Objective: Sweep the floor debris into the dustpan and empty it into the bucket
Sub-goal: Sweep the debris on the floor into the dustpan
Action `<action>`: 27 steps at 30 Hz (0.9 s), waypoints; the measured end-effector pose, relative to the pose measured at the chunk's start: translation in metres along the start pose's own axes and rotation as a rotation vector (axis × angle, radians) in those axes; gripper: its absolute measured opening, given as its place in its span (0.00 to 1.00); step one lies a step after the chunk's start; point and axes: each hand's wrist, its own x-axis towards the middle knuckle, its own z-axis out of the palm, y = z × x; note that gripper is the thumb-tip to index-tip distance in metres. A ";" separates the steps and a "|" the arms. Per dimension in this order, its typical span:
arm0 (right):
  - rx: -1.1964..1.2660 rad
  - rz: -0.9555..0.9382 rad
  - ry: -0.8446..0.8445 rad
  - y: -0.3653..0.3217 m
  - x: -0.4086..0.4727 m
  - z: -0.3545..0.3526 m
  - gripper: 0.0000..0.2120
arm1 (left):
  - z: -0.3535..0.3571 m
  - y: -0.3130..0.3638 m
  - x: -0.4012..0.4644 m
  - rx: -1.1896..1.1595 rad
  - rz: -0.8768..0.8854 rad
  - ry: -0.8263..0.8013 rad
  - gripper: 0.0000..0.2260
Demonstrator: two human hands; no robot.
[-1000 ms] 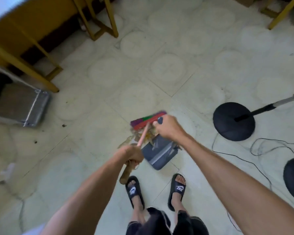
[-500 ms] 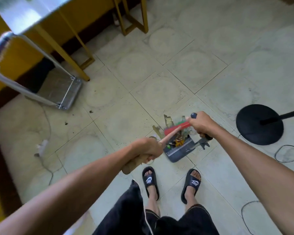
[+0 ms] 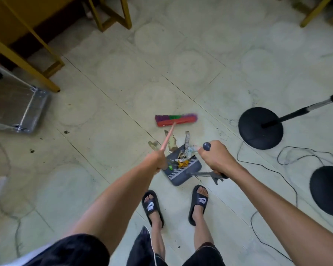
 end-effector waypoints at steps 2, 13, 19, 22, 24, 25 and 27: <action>-0.021 -0.003 0.000 0.007 -0.007 -0.007 0.20 | 0.011 -0.008 0.000 0.013 0.001 -0.004 0.23; -0.038 -0.056 0.009 0.042 -0.028 -0.016 0.22 | -0.017 0.018 0.007 0.059 -0.015 -0.034 0.20; -0.022 -0.068 0.065 0.052 -0.029 -0.012 0.21 | 0.003 0.033 -0.005 0.192 -0.020 -0.155 0.21; -0.020 -0.123 0.071 0.044 -0.024 -0.012 0.21 | 0.003 0.039 -0.019 0.237 0.018 -0.259 0.20; -0.011 -0.155 0.060 0.037 -0.022 -0.014 0.20 | 0.010 0.036 -0.035 0.202 0.022 -0.339 0.19; -0.003 -0.164 0.055 0.035 -0.021 -0.015 0.20 | 0.017 0.034 -0.045 0.183 0.009 -0.370 0.19; -0.014 -0.169 0.035 0.029 -0.021 -0.015 0.18 | 0.030 0.025 -0.065 0.111 -0.003 -0.414 0.19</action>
